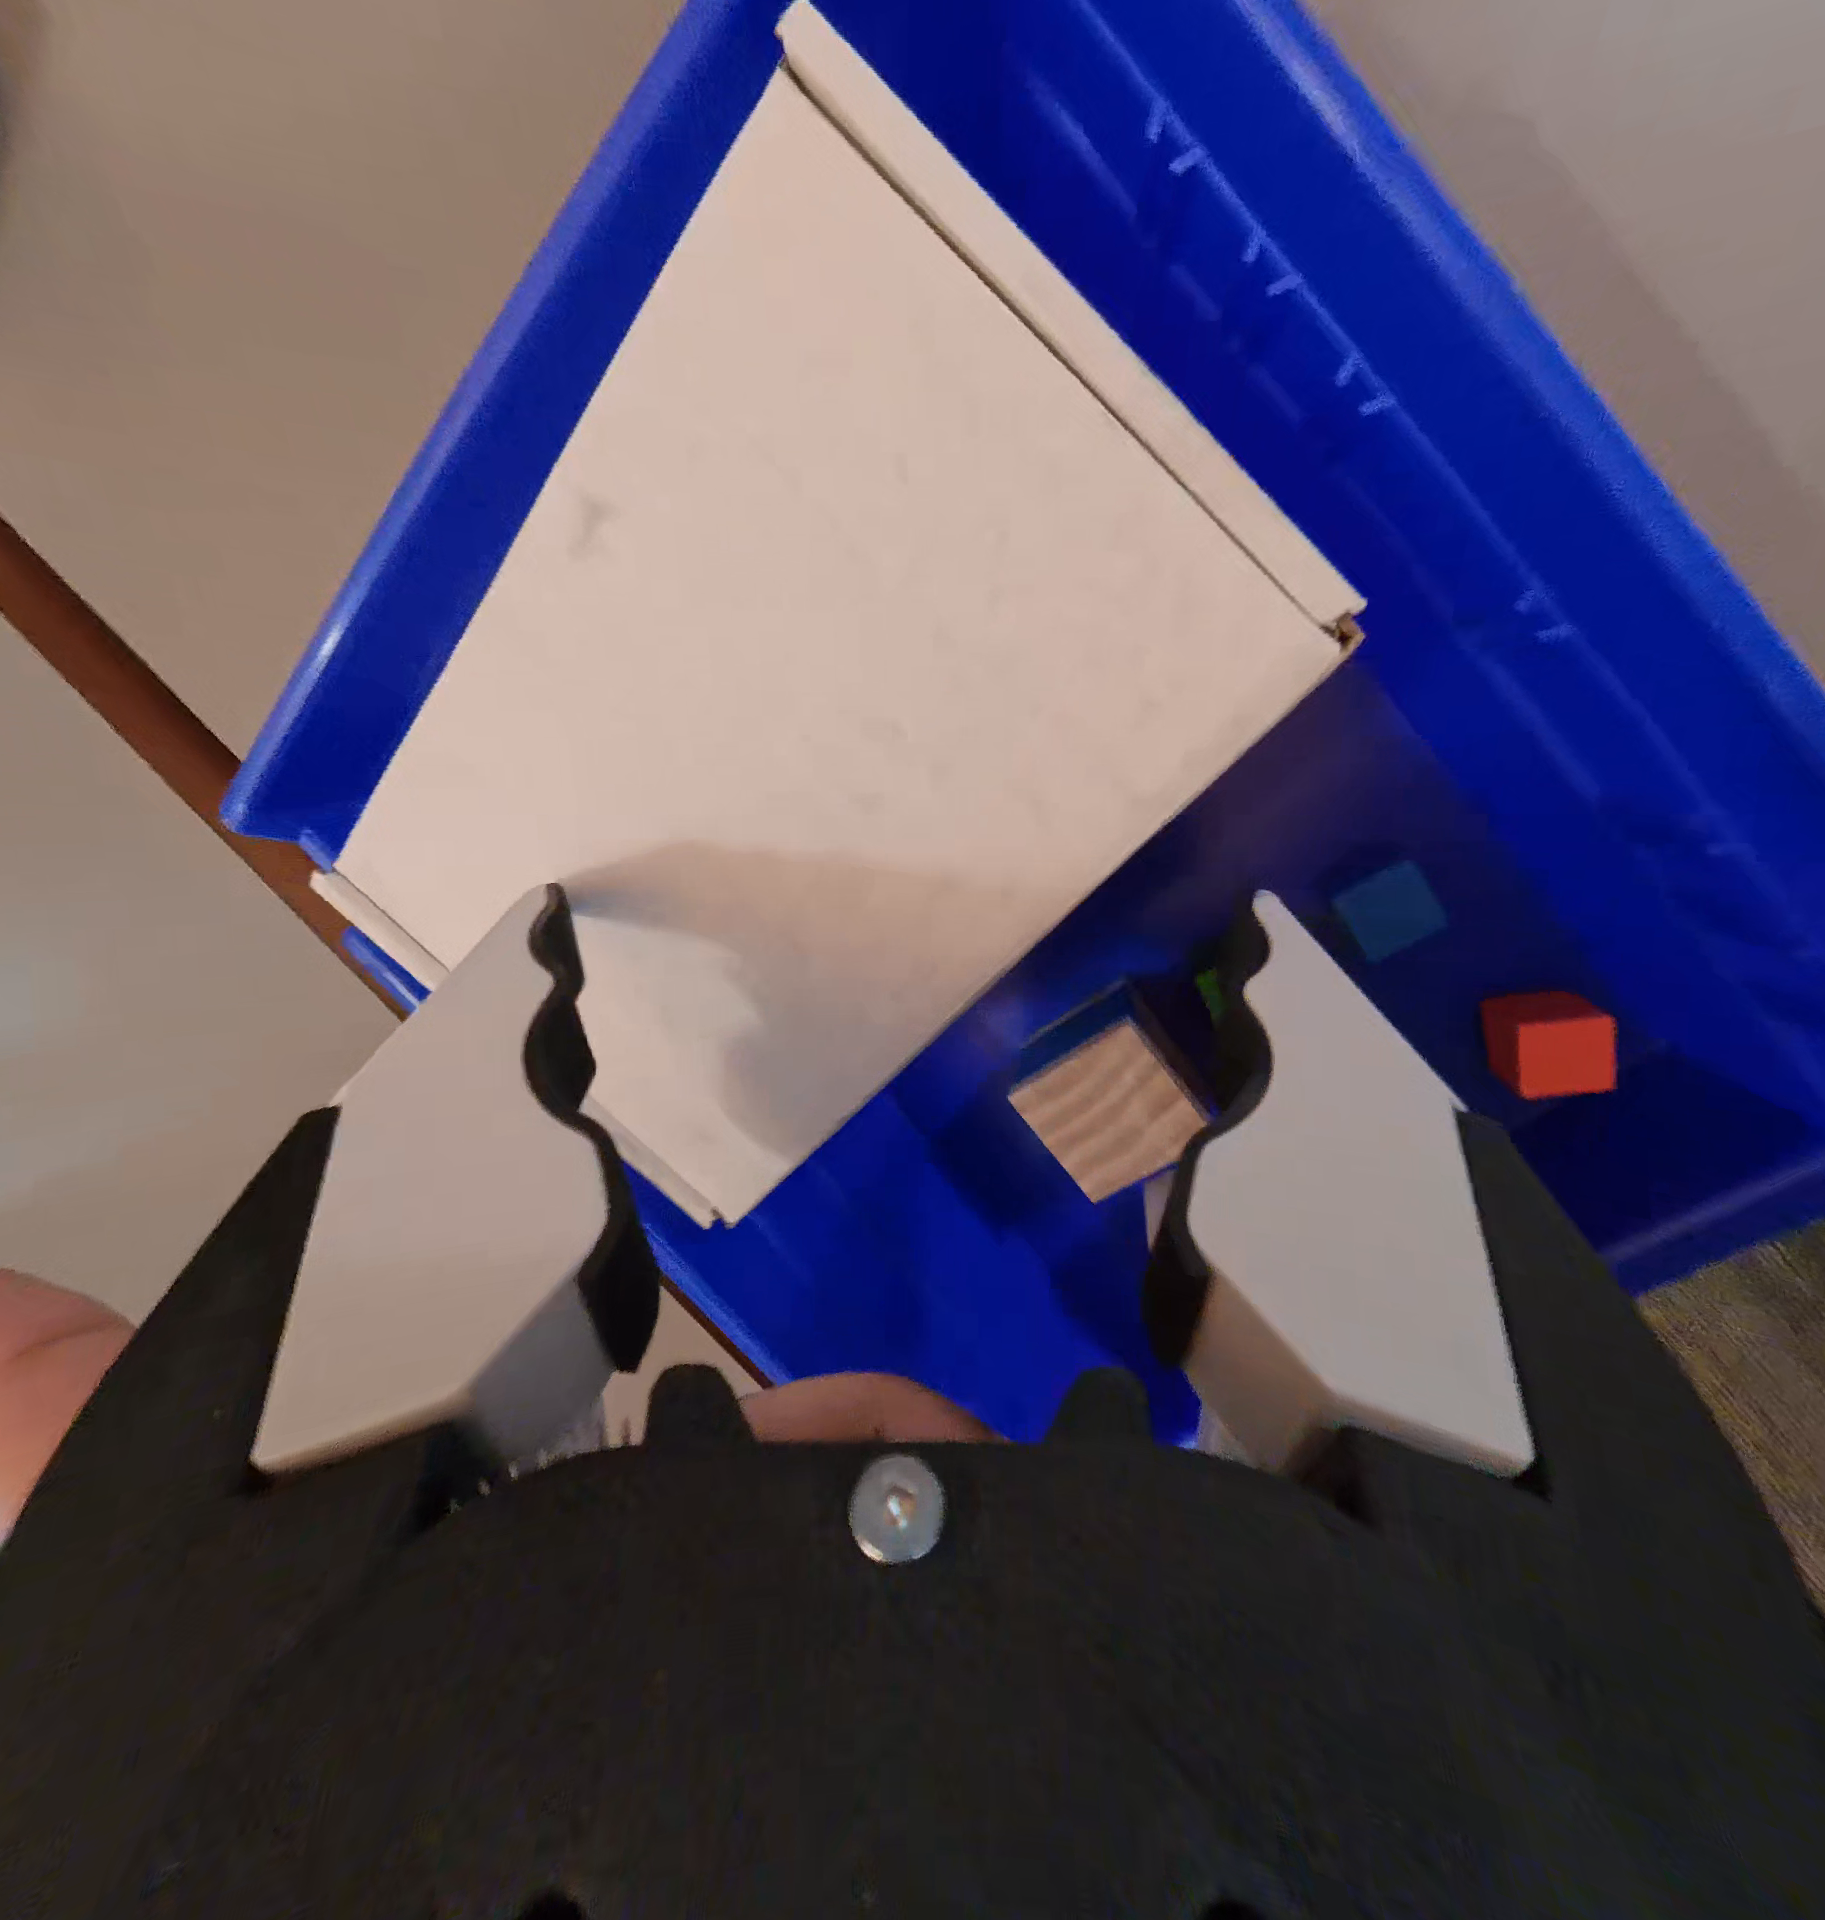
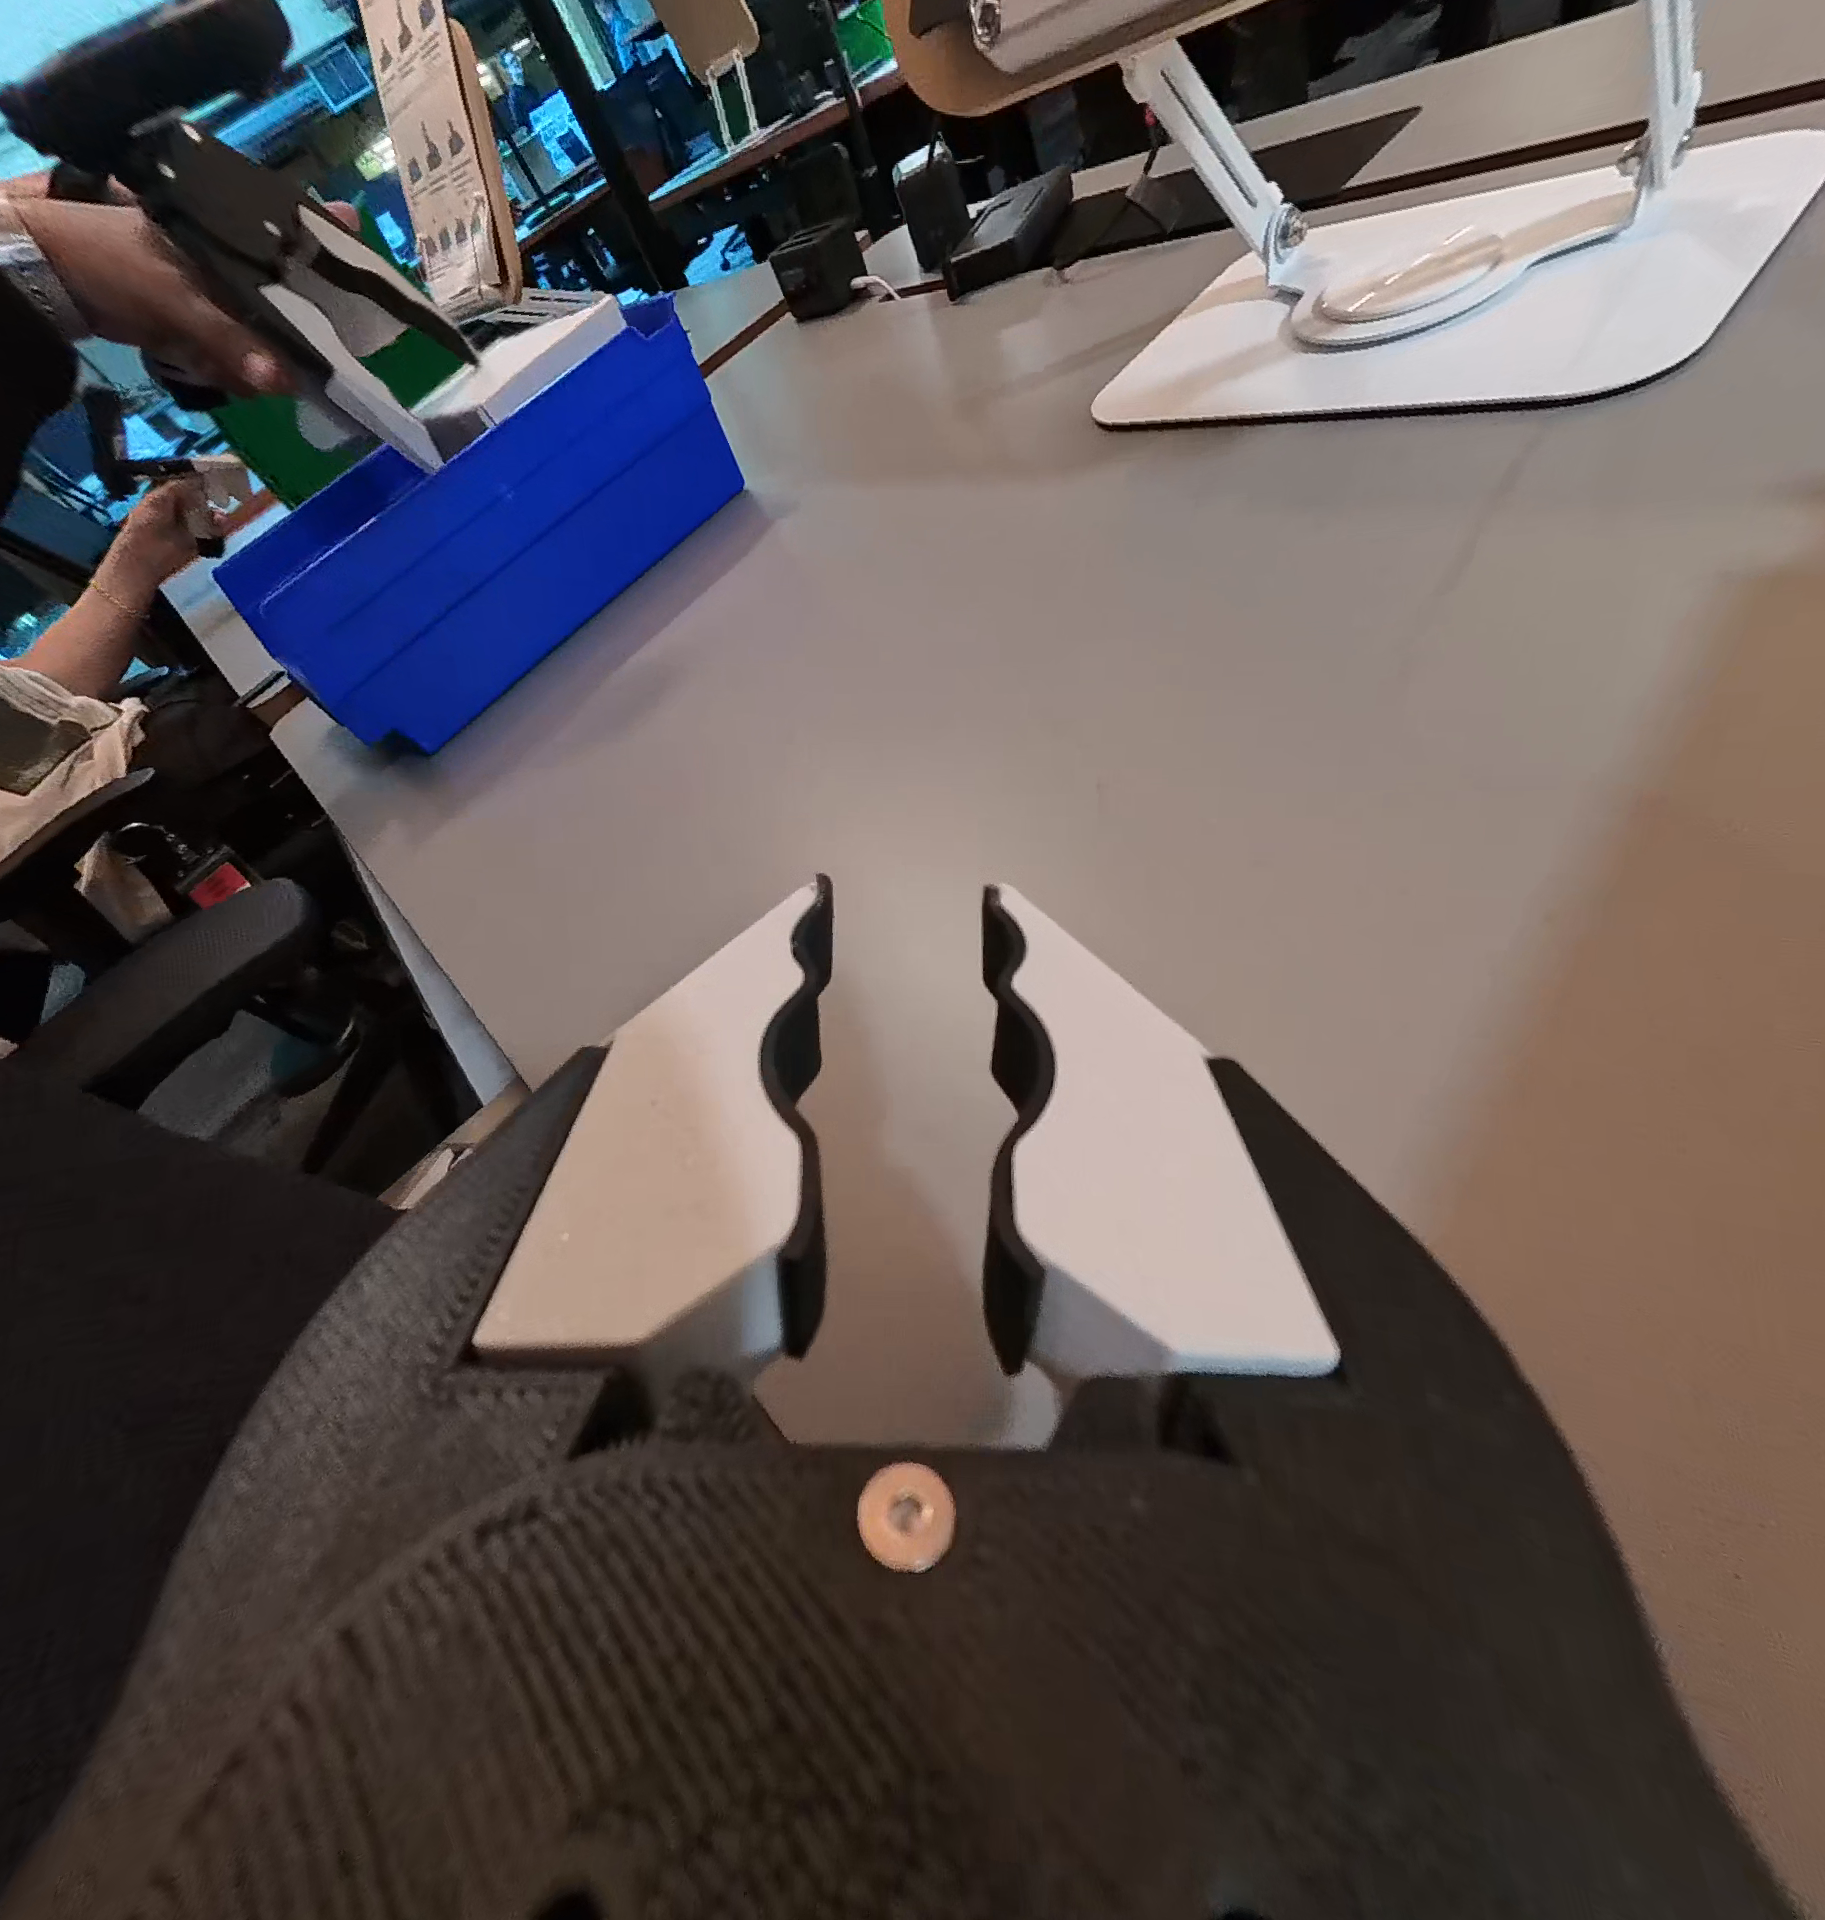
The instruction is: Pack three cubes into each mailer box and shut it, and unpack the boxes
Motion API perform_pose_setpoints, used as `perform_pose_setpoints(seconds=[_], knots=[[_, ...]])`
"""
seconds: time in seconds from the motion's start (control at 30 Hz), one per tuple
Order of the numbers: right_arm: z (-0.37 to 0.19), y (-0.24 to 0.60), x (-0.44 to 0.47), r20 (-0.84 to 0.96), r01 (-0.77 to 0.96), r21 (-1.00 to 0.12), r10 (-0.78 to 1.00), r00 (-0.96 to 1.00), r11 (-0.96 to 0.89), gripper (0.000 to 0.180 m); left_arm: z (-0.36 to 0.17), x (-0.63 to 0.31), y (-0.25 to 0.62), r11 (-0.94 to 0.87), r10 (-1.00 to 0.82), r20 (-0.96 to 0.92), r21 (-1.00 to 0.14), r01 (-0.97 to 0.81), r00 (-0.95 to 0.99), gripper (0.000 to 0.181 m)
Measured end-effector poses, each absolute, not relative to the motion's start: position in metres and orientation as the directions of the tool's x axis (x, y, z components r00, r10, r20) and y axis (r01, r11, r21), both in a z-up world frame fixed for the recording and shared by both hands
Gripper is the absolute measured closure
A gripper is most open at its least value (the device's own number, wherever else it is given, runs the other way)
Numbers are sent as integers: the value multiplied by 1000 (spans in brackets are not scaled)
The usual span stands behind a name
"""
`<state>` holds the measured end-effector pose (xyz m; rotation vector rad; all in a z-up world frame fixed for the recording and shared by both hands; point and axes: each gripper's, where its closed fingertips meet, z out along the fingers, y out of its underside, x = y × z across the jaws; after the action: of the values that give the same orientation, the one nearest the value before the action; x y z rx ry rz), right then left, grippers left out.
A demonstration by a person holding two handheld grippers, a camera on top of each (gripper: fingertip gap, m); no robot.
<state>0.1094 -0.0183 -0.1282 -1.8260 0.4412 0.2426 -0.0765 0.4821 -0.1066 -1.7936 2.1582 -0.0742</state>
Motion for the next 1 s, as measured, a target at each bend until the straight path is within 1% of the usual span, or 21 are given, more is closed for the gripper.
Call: perform_pose_setpoints(seconds=[0.03,0.2,0.23,0.33,0.37,0.47,0.67,0.8,0.9,1.0], knots=[[-129,-18,110,-386,-420,-873,-174,906,-246,152,-103,-77,479,207,-966,-204,-249,-946,-158,67],[-131,-13,108,-395,-424,-867,-160,905,-260,152,-87,-66,493,240,-947,-277,-274,-931,-163,67],[-132,-12,108,-392,-422,-868,-158,906,-264,152,-88,-64,495,245,-946,-277,-272,-931,-168,64],[-133,-10,108,-385,-414,-868,-156,910,-274,152,-93,-58,502,274,-935,-294,-238,-932,-200,46],[-134,-9,108,-386,-415,-867,-156,909,-276,152,-93,-55,505,280,-931,-302,-237,-930,-204,43],[-136,-8,108,-396,-425,-861,-157,905,-279,152,-94,-50,503,283,-936,-274,-217,-934,-220,41],[-139,-7,111,-413,-446,-851,-169,895,-277,152,-117,-57,508,281,-942,-212,-73,-957,-261,31],[-141,-7,114,-421,-457,-845,-181,889,-278,152,-131,-58,507,294,-943,-176,-48,-955,-281,25],[-142,-7,115,-435,-471,-838,-182,882,-275,153,-128,-58,510,308,-935,-200,-47,-950,-293,30],[-140,-7,115,-454,-485,-834,-173,874,-265,153,-118,-60,509,355,-912,-237,-42,-934,-336,45]])
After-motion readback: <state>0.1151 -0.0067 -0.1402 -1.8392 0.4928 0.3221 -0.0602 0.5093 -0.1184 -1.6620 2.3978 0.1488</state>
